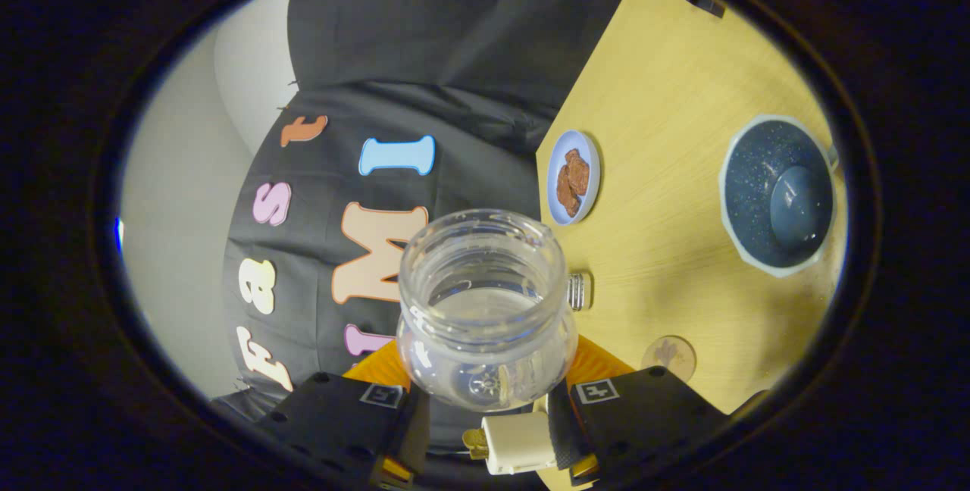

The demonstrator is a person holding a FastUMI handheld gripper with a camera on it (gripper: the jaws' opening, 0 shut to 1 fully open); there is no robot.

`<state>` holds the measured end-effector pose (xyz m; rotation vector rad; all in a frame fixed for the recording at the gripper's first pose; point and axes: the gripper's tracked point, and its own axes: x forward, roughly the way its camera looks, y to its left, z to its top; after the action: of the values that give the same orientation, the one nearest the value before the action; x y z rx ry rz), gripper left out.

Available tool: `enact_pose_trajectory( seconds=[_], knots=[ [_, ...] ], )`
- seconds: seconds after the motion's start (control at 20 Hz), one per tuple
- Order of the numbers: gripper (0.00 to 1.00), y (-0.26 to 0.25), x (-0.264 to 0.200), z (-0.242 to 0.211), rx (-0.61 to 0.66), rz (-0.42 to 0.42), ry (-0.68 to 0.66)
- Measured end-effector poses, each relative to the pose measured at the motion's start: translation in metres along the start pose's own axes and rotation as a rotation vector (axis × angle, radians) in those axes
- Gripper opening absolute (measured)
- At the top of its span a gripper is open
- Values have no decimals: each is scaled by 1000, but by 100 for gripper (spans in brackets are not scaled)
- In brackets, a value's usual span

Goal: Take the bottle from table, then pour the juice into the cup, finally place the bottle on the coaster

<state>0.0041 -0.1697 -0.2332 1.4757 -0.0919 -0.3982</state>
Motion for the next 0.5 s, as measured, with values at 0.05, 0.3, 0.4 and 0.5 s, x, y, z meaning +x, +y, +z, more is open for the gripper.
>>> enact_pose_trajectory(
  seconds=[0.05, 0.3, 0.4, 0.5],
  knots=[
    [67, 0, 2, 1, 15, 1, -6],
    [67, 6, 4, 10, 88, 18, -39],
    [67, 7, 4, 13, 114, 25, -52],
    [67, 7, 2, 17, 136, 30, -63]
  ],
)
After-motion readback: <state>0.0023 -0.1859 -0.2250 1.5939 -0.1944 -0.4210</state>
